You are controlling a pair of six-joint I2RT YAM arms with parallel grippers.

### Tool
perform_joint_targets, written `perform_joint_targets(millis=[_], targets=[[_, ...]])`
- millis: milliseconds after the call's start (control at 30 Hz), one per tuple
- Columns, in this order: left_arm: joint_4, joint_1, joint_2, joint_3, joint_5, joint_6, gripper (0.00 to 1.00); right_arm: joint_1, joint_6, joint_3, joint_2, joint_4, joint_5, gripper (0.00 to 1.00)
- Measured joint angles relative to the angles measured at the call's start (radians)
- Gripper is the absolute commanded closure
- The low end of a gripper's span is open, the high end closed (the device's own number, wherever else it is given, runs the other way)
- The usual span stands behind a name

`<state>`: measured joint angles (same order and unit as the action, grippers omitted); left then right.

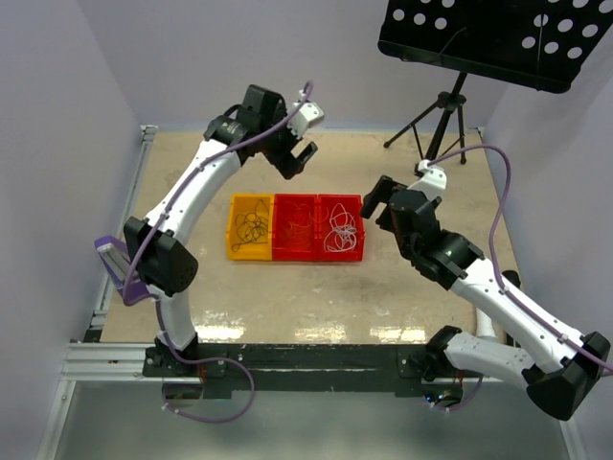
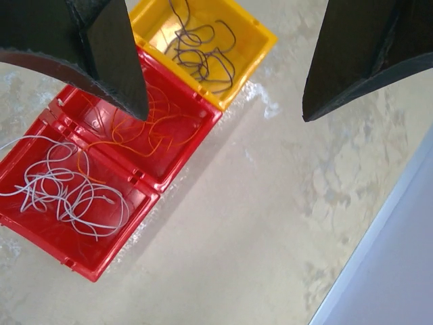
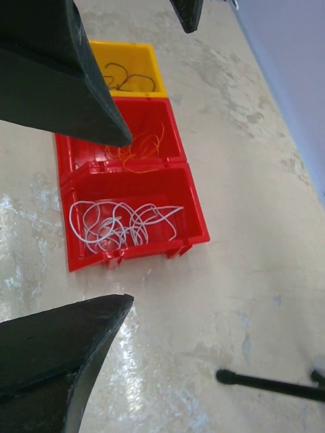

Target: Untangle the cables

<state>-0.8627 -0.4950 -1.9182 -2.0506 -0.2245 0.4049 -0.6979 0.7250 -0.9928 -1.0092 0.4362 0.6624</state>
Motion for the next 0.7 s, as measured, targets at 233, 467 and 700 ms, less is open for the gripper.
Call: perform_joint_targets(millis=[233,467,700], targets=[[0.020,0.098,0.163,0.186,0.048,-0.154,0.00,0.006,-0.088,-0.027,-0.037,-0.111,-0.126,0.01],[0.108,0.271,0.281,0.369,0.053,-0.213,0.00,0.011,-0.134,-0.059,-0.117,-0.183,-0.204,0.01],[0.175,0.315,0.354,0.492,0.054,-0.214,0.00,0.048,-0.171,-0.059,-0.141,-0.243,-0.257,0.01]])
